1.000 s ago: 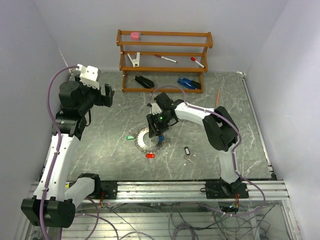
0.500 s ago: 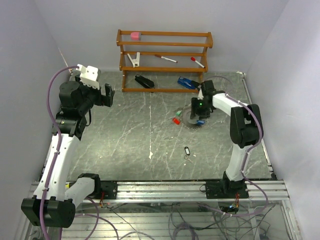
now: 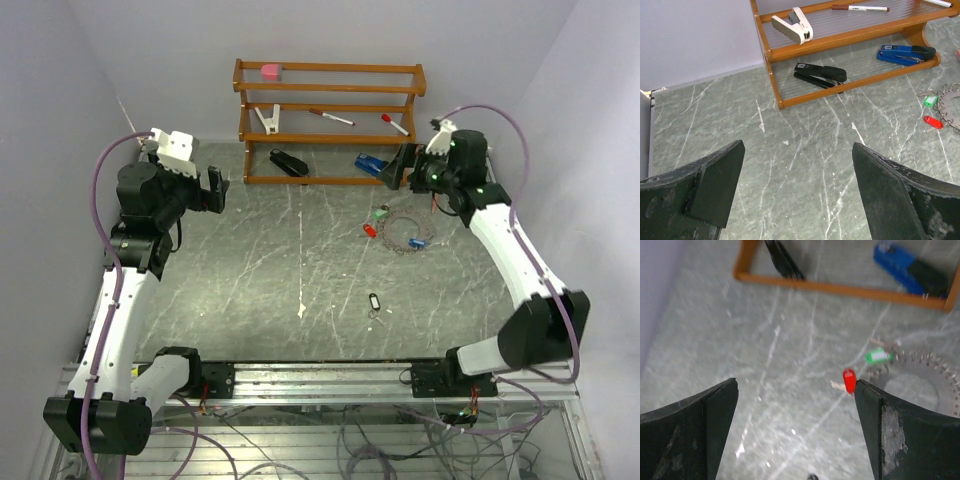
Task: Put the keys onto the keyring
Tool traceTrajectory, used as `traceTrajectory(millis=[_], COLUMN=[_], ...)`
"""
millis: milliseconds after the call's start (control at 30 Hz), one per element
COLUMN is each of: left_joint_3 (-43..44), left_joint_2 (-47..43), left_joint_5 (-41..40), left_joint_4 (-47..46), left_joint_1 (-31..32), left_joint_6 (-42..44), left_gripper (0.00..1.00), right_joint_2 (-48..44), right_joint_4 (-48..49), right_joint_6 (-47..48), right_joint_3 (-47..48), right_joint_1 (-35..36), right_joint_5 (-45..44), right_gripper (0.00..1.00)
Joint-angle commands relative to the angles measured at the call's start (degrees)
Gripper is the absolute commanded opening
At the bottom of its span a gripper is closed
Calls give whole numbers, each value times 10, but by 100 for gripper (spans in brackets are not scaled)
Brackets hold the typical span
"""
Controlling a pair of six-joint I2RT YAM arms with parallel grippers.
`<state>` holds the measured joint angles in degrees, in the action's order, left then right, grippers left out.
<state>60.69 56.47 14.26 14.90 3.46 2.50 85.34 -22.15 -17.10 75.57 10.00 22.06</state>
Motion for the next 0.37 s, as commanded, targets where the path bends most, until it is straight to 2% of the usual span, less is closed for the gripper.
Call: traceTrajectory(millis=[0,100,233,333], left_joint_3=[1,-10,-23,-29], left_joint_2=[0,-4,-5,-7], left_joint_5=[12,12,20,24], left_joint_4=[-8,-17,-32,-38], left_joint_1=[-6,-6,-8,-11], left_joint_6=[-1,-4,-14,-19], left_gripper=[99,99,99,99], right_joint_2=[-64,-70,-88,-97], right_joint_4=[95,66,76,69], right_joint_6=[-85,-70,-50,-49], right_joint_3=[-57,-46,-60,-60], right_joint_1=[0,0,1,6], right_joint_5=[-68,-83,-86,-149], right_gripper=[100,100,100,100])
